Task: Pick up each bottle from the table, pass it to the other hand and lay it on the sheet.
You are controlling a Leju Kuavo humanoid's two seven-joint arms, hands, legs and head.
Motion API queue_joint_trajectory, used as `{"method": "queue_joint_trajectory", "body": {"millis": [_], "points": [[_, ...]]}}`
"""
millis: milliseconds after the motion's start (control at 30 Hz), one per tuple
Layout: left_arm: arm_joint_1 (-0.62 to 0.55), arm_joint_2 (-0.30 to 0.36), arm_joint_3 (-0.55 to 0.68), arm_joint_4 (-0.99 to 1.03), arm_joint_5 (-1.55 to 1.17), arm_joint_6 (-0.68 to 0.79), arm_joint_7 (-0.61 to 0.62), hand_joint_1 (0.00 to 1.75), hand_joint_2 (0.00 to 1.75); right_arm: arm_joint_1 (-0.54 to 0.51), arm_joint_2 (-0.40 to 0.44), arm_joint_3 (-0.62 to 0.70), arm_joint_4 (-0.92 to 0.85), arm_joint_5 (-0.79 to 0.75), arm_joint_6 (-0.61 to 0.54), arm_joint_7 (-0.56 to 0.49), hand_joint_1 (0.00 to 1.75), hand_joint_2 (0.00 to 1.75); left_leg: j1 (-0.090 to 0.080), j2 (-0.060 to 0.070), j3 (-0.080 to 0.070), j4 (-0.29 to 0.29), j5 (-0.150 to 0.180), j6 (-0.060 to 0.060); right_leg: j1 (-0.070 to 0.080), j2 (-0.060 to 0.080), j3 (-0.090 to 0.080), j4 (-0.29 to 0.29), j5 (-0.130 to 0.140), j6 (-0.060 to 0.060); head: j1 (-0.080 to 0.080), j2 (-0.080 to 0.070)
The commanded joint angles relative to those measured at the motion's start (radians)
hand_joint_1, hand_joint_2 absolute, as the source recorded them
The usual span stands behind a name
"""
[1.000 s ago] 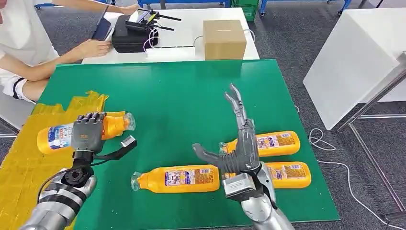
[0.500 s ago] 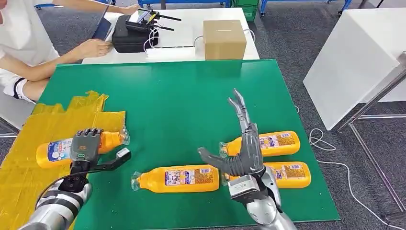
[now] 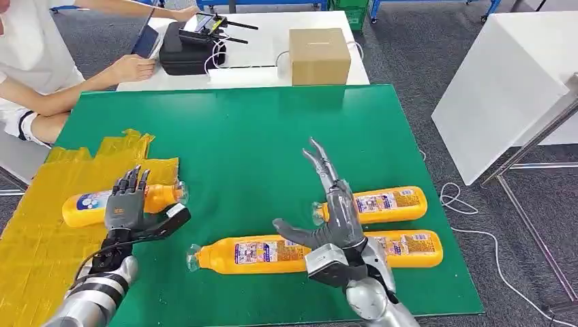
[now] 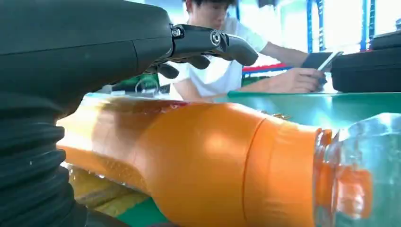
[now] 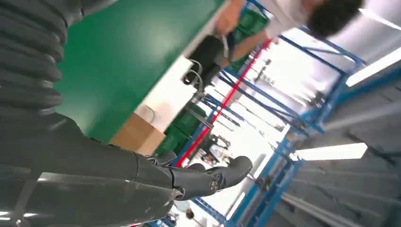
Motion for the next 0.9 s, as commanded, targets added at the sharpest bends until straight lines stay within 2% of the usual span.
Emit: {"method": "queue_joint_trajectory", "body": {"millis": [33,267,433,733,900], "points": [[-0.031,-0.058,0.089,0.04,0.053,-0.002,-0.054,0.0,1.75,-0.088,-0.054,0.106,0.175,0.116,0.072,0.045,0.0,1.75,0.001,-0.001,0.003,-0.001,0.0,0.0,0.001,-0.001,0.004,-0.002,0.0,0.001,0.0,0.0],[-0.038,-0.074,0.085,0.048,0.115,-0.002,-0.095,0.0,1.75,-0.118,-0.073,0.168,0.227,0.202,0.107,0.08,0.0,1.75,0.001,-0.001,0.002,-0.001,0.0,0.0,0.001,-0.001,0.003,-0.002,0.0,0.001,0.0,0.0],[-0.011,-0.125,0.064,-0.091,0.317,-0.093,-0.236,0.0,1.75,-0.155,-0.1,0.256,0.322,0.313,0.153,0.124,0.0,1.75,0.001,-0.002,0.001,-0.001,0.0,0.0,0.001,-0.002,0.002,-0.002,0.0,0.001,0.0,0.0],[0.005,-0.122,0.044,-0.14,0.329,-0.118,-0.224,0.0,1.75,-0.164,-0.098,0.267,0.346,0.32,0.152,0.125,0.0,1.75,0.0,-0.001,0.002,-0.001,0.0,0.0,-0.001,-0.001,0.002,-0.001,0.0,0.0,0.0,0.0],[0.041,-0.128,-0.039,-0.295,0.373,-0.157,-0.233,0.0,1.75,-0.192,-0.103,0.321,0.432,0.387,0.165,0.167,0.0,1.75,0.001,-0.003,0.003,-0.001,-0.001,-0.001,0.0,-0.003,0.004,-0.002,0.0,0.001,0.0,0.0]]}}
